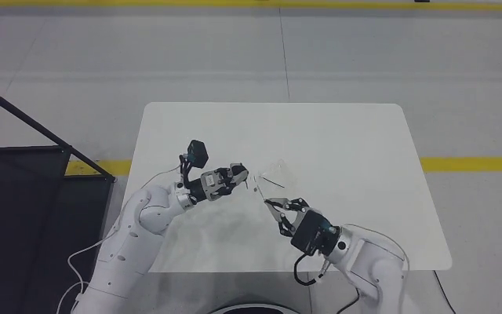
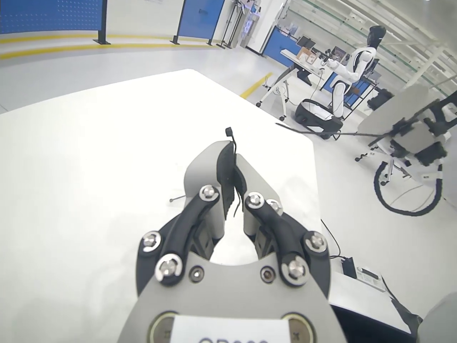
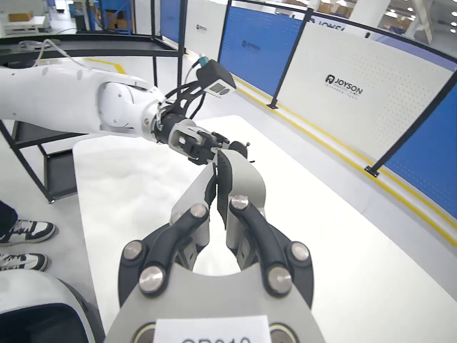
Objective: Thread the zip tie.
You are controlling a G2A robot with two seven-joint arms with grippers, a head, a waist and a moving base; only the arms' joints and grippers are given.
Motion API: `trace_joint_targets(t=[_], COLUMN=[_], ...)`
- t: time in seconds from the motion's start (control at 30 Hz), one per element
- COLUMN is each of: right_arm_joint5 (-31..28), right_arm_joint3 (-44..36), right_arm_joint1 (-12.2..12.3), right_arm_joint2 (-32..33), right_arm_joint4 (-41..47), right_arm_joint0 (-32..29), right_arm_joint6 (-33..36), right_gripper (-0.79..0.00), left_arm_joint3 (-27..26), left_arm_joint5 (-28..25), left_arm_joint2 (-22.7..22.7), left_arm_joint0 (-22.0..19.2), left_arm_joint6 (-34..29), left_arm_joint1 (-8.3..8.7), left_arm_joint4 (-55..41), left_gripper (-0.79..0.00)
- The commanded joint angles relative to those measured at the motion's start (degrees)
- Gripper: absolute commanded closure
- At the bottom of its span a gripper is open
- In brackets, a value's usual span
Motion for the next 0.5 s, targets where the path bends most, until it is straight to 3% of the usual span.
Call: trace_joint_targets(t=[0.0,0.27,0.47], right_arm_joint5=[0.3,1.0,-2.2], right_arm_joint3=[0.0,0.1,1.6], right_arm_joint1=[0.0,0.0,0.8], right_arm_joint2=[0.0,-0.5,-0.5], right_arm_joint4=[0.0,0.3,2.5], right_arm_joint0=[0.0,0.0,1.5], right_arm_joint6=[0.1,0.1,-0.9], right_gripper=[0.000,0.000,0.000], left_arm_joint3=[0.0,0.0,-1.2], left_arm_joint5=[0.0,0.0,-0.3], left_arm_joint2=[0.0,0.0,0.8], left_arm_joint0=[0.0,0.0,0.2], left_arm_joint6=[0.0,0.0,-1.6], left_arm_joint1=[0.00,0.00,0.23], left_arm_joint4=[0.0,0.0,1.6], left_gripper=[0.000,0.000,0.000])
